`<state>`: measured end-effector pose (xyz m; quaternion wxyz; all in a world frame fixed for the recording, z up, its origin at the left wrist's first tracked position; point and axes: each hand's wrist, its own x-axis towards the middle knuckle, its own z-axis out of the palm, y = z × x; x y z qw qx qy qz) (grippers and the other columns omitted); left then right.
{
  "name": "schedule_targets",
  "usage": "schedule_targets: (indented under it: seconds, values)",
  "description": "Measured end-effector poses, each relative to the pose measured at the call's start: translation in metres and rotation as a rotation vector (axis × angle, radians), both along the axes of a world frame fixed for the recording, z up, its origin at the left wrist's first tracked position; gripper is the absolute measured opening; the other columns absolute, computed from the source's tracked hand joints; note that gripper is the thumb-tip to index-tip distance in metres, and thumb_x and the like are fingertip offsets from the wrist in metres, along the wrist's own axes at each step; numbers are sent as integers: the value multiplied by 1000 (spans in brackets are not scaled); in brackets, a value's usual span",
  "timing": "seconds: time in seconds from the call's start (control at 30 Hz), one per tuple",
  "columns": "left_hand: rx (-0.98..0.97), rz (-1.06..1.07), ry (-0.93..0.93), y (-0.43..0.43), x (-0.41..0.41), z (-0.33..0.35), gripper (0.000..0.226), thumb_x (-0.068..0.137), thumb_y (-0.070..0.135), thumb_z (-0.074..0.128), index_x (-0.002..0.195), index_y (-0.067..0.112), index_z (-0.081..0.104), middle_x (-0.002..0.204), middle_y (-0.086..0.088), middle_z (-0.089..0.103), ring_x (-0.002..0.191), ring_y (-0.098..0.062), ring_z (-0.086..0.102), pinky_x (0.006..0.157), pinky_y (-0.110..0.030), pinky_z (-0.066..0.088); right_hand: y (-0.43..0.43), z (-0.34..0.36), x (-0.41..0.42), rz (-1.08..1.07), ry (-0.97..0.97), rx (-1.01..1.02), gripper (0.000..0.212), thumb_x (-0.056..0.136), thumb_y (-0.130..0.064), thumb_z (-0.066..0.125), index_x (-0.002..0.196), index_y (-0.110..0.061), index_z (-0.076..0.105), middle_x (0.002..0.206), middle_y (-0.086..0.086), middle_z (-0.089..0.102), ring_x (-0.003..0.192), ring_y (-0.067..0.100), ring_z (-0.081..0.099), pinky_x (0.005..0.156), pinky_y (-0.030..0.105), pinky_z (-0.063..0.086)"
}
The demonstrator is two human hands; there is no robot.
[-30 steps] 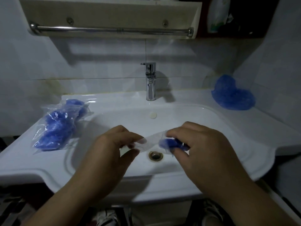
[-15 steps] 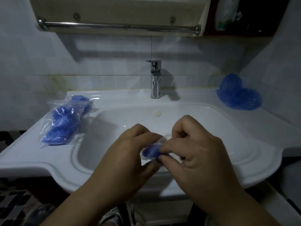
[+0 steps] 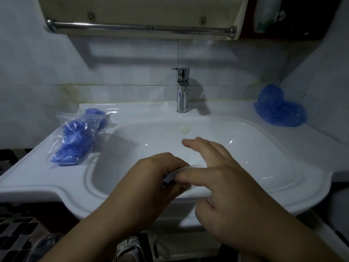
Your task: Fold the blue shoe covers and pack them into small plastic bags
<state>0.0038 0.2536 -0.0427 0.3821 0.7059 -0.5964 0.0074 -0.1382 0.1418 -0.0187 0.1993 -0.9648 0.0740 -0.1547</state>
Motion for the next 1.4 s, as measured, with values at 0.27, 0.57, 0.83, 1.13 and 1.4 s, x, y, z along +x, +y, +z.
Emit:
schedule_targets:
  seconds: [0.27, 0.57, 0.83, 1.13, 1.4]
  values:
    - [26, -40, -72, -18, -8, -3, 19, 84, 37, 60, 67, 42, 66, 71, -2, 62, 57, 1, 59, 75, -22, 50, 8, -11, 8, -86, 88, -72, 30, 81, -23, 54, 106, -36, 62, 139, -21, 26, 127, 2, 22, 101, 20, 29]
    - [27, -6, 70, 6, 17, 0, 58, 64, 47, 78, 118, 37, 60, 112, 22, 64, 105, 2, 62, 90, -24, 52, -11, -8, 6, -183, -125, 88, 21, 92, -22, 59, 96, -35, 75, 99, -15, 60, 88, 2, 58, 82, 16, 45]
    - [-48, 14, 148, 1, 12, 0, 13, 73, 30, 72, 86, 32, 73, 85, 11, 71, 82, -10, 68, 72, -28, 54, -6, -8, 6, -114, -18, 148, 38, 95, -19, 49, 86, -54, 63, 106, -23, 43, 106, -5, 40, 90, 16, 39]
    - [-199, 439, -15, 18, 31, 12, 16, 80, 13, 75, 77, 28, 69, 75, 17, 68, 73, 0, 64, 67, -8, 43, -12, -10, 4, -221, -278, 238, 27, 84, -28, 68, 107, -41, 68, 120, -29, 47, 108, -16, 45, 80, -4, 32]
    - [-12, 881, -430, 69, 75, 11, 12, 68, 7, 78, 65, 18, 73, 76, -9, 60, 68, -38, 59, 58, -34, 43, -5, -10, 24, -224, -326, 251, 24, 85, -22, 67, 101, -39, 69, 113, -26, 54, 108, -13, 48, 84, -4, 31]
